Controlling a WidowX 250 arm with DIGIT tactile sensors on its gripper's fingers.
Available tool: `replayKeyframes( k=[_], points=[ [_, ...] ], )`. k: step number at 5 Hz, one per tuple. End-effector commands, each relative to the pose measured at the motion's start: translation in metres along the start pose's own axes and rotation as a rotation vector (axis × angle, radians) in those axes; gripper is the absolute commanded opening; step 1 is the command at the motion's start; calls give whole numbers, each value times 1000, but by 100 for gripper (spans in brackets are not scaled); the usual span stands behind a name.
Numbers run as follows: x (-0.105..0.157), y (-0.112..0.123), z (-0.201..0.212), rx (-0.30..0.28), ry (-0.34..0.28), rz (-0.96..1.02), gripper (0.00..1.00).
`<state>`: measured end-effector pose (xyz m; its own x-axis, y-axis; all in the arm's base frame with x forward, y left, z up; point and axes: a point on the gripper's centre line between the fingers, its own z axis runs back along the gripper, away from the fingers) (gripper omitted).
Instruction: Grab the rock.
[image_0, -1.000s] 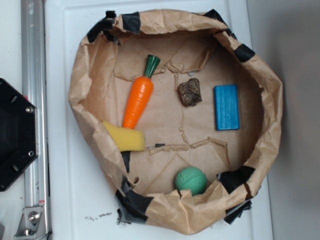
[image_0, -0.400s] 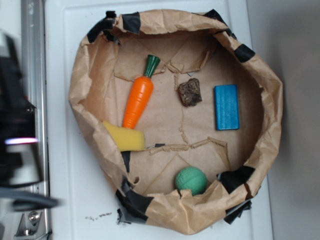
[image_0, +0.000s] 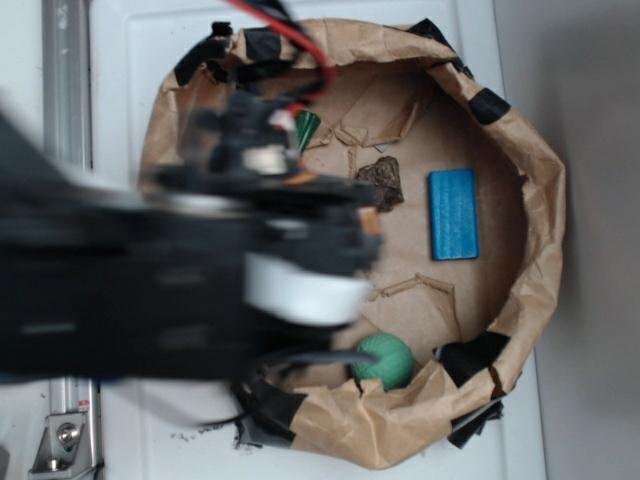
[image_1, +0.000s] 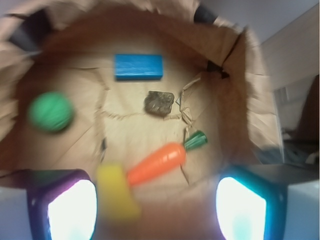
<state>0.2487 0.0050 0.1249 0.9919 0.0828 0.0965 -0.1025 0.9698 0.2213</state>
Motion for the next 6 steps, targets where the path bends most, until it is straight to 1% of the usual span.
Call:
replayKeyframes(
  k=[1, 3, 4, 5, 6],
  points=[
    [10, 10, 15, -7, -62, 41, 100],
    [10, 10, 15, -7, -62, 41, 100],
    [53, 19, -39, 61, -73, 41, 100],
    [73, 15, -69, 77, -58, 1, 100],
    [76, 17, -91, 76, -37, -53, 100]
  ],
)
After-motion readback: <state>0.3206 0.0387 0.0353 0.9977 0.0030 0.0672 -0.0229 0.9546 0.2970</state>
